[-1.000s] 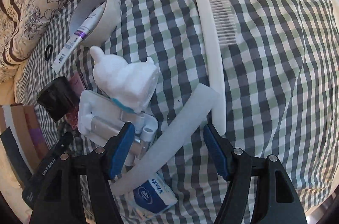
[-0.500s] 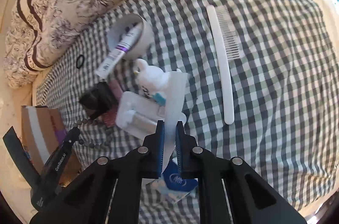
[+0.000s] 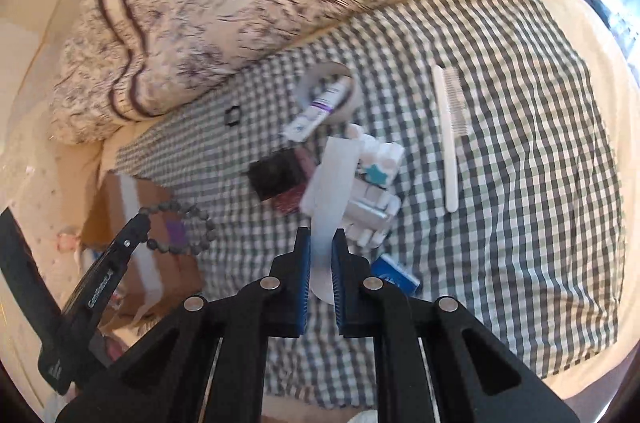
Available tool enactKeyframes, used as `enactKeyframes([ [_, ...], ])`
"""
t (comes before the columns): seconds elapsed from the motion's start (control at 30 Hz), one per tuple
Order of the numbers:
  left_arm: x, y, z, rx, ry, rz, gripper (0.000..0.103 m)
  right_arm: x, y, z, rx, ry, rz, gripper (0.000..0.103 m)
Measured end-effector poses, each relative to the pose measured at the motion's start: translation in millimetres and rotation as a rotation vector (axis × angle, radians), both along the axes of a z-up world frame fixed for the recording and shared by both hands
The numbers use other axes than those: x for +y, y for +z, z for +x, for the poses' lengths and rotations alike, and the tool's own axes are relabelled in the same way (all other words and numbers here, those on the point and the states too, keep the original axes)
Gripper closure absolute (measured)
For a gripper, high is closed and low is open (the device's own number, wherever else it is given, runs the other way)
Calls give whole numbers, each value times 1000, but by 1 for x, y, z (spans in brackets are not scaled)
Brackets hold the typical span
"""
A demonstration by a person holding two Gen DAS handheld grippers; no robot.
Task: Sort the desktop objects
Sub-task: 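Grasp the bracelet with the left gripper while the right grasps the white tube, then carry the bracelet and tube to the cardboard box and release them inside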
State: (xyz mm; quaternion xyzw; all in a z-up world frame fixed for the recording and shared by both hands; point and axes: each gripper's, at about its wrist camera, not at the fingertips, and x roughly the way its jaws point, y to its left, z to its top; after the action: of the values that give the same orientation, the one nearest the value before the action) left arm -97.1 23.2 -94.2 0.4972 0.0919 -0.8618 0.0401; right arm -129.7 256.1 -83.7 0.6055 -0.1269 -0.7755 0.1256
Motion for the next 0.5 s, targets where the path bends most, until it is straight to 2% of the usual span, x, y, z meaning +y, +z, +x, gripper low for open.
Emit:
enactKeyframes([
  [0.1, -6, 22, 11, -2, -7, -26, 92, -11, 26, 10, 33, 46, -9, 93],
  [0.23, -27, 53, 32, 5, 31, -41, 92, -40, 64, 24, 82, 123, -39, 93],
  [0.33, -49, 78, 46, 22, 54, -59, 92, -64, 86, 34, 99, 137, -82, 93],
  [0.5, -96, 112, 61, 29, 81, -80, 92, -130, 126, 49, 174, 201, -132, 93],
])
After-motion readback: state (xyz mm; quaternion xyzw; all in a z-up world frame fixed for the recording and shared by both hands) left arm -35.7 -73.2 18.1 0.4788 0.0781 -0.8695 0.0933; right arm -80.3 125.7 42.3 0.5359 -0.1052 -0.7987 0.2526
